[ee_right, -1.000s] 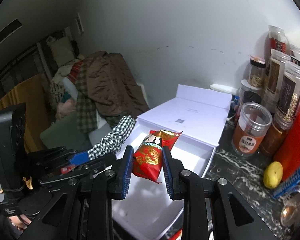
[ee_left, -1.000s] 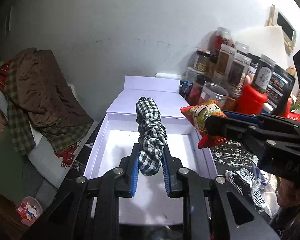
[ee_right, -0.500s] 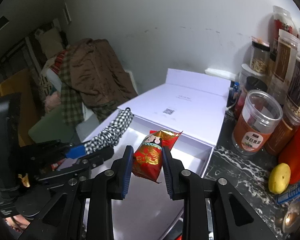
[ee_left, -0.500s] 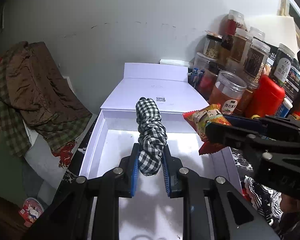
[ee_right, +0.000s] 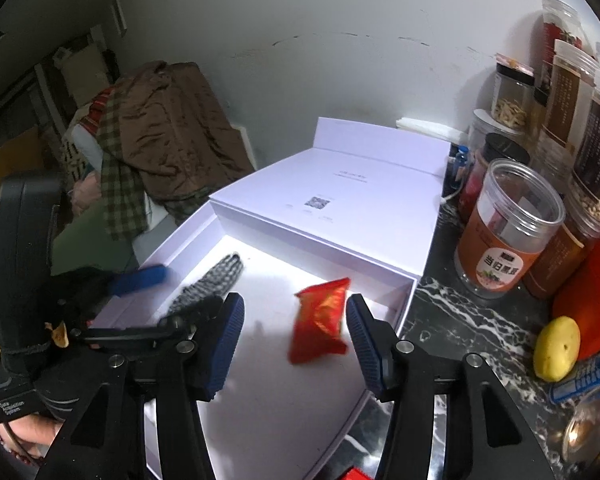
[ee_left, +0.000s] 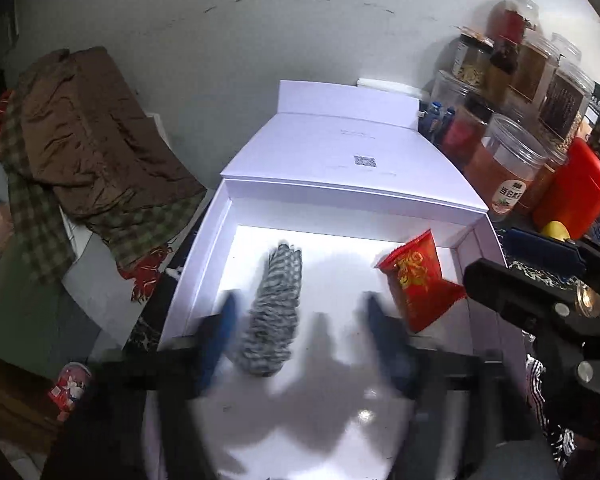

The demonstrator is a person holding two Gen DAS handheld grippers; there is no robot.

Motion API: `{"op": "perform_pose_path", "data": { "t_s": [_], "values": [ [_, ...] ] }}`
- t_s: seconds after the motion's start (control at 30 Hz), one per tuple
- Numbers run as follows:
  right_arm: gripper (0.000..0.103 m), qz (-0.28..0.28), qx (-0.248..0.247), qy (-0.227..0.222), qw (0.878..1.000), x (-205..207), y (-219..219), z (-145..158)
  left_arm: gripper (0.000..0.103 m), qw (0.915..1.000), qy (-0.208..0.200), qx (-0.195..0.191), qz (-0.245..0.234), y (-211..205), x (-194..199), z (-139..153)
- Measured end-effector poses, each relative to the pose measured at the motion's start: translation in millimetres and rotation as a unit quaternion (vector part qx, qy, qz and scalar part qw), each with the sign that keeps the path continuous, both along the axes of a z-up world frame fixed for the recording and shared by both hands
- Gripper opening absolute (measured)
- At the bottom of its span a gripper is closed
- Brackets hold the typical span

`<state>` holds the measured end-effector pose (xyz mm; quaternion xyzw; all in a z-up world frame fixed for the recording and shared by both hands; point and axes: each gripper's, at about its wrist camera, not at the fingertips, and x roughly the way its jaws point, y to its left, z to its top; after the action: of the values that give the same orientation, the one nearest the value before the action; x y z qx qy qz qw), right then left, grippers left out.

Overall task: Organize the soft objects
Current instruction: 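Open both grippers to drop the scrunchie and red bag in the box, then withdraw both grippers from the box back over the countertop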

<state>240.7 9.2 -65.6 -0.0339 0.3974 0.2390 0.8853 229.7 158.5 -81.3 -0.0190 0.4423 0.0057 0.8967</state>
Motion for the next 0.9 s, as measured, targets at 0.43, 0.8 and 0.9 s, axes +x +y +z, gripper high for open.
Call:
{"op": "perform_pose_path", "data": {
  "t_s": [0.43,0.8,0.9],
  "values": [
    [0.053,-0.005,-0.004,-0.024,1.000,-13,-3,22,0.078,0.9996,-0.025,0.009,0.006,1,-13,28],
    [0.053,-0.010,0.000,-0.068,0.998,-44,-13,65,0.078,0.9972,-0.071,0.024,0.009,-8,-45,72],
    [0.053,-0.010,0.003,-0.083,0.996,-57,-16,78,0.078,0.9961,-0.083,0.027,0.010,-11,-56,85]
  ]
}}
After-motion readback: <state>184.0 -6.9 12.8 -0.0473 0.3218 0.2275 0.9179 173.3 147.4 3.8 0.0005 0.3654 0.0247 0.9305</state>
